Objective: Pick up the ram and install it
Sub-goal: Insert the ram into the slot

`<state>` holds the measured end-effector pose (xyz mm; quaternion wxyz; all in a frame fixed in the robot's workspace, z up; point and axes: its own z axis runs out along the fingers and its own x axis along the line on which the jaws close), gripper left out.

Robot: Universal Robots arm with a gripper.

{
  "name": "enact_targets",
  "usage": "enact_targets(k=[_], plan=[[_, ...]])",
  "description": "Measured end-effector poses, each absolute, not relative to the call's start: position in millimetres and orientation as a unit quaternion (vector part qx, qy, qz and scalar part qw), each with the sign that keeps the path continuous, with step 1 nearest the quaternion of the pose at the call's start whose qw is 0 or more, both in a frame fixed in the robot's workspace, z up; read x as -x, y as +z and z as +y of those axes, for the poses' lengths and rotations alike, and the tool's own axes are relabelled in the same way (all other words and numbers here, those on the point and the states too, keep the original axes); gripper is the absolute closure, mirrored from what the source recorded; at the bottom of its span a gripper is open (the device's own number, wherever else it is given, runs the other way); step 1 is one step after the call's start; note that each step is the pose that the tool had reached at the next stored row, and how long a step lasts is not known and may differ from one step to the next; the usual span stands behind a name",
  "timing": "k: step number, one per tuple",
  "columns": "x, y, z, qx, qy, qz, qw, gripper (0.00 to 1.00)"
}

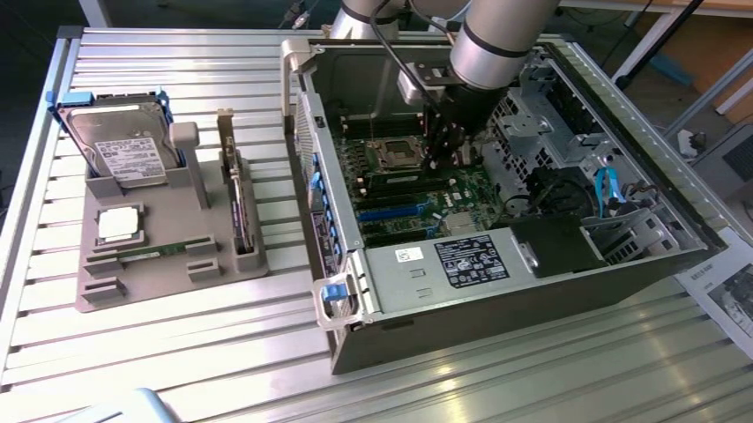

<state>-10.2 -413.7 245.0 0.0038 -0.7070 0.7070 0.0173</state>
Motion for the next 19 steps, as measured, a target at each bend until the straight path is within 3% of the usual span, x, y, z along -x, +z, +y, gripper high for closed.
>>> enact_targets(k=[19], plan=[[10.1,239.7,-413.9,0.704,0.017,0.71,0.004,0.88]])
